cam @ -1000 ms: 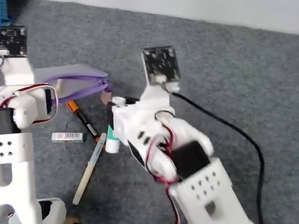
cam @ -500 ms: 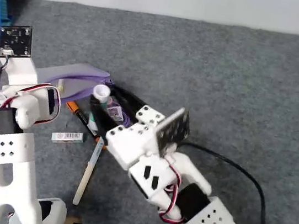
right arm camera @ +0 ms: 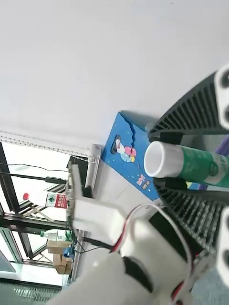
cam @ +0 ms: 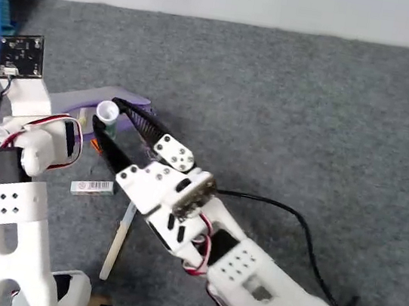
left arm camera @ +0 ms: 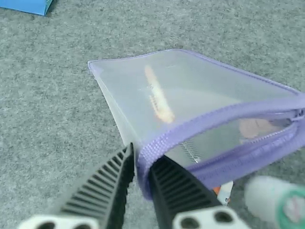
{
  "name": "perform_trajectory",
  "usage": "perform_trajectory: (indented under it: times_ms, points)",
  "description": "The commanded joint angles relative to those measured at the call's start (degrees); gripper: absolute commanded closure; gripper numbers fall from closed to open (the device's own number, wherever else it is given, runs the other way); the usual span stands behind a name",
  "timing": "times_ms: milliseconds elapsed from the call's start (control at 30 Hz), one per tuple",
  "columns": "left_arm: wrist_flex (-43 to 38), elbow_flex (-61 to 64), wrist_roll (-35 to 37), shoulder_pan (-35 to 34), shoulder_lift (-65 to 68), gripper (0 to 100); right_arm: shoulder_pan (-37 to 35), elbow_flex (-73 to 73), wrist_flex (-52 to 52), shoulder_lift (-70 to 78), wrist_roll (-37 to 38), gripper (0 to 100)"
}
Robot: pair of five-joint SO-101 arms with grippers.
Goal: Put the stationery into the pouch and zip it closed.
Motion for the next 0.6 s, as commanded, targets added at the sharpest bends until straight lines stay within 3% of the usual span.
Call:
perform_trajectory:
  times_ms: [0,133,367,567]
  points:
    - [0.2,-0.7,0.4,0.5,-0.3,99,0.8,-1.3,-11.4,7.9,3.7,99.1]
    - [0.0,-0.1,0.4,0.5,-0.4,99,1.9,-4.0,-21.1,16.2,4.7,99.1]
    - [-0.3,0.7,0.4,0.5,-0.5,99,2.4,-6.9,-29.5,24.1,4.7,99.1]
    - [-0.3,0.7,0.4,0.5,-0.5,99,2.2,-6.7,-26.0,26.1,4.5,98.7]
